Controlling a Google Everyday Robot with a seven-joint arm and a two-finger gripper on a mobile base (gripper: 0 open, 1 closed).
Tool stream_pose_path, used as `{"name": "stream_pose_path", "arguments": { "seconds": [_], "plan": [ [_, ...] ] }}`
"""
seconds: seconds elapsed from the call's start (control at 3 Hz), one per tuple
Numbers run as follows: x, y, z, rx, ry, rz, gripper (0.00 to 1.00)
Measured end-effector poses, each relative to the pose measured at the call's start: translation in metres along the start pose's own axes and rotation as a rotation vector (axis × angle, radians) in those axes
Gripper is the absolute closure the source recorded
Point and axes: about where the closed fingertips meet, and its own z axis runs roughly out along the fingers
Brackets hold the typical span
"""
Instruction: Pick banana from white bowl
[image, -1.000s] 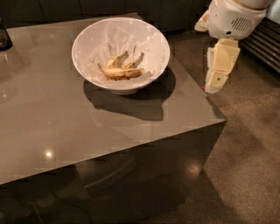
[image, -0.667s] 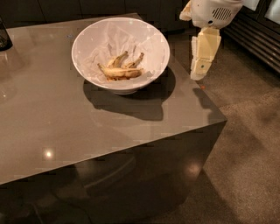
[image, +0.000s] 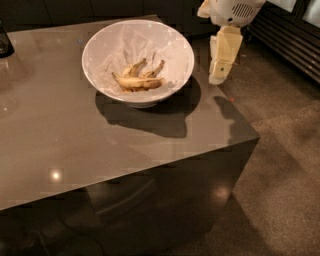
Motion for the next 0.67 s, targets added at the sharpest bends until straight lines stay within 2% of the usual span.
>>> {"name": "stream_pose_path", "arguments": {
  "seconds": [0.33,0.67],
  "plan": [
    [-0.0263,-0.0315,0.0159,0.022,0.01,-0.055,0.0],
    [-0.0251,-0.031,0.018,0.024,-0.008,-0.043,0.0]
  ]
}}
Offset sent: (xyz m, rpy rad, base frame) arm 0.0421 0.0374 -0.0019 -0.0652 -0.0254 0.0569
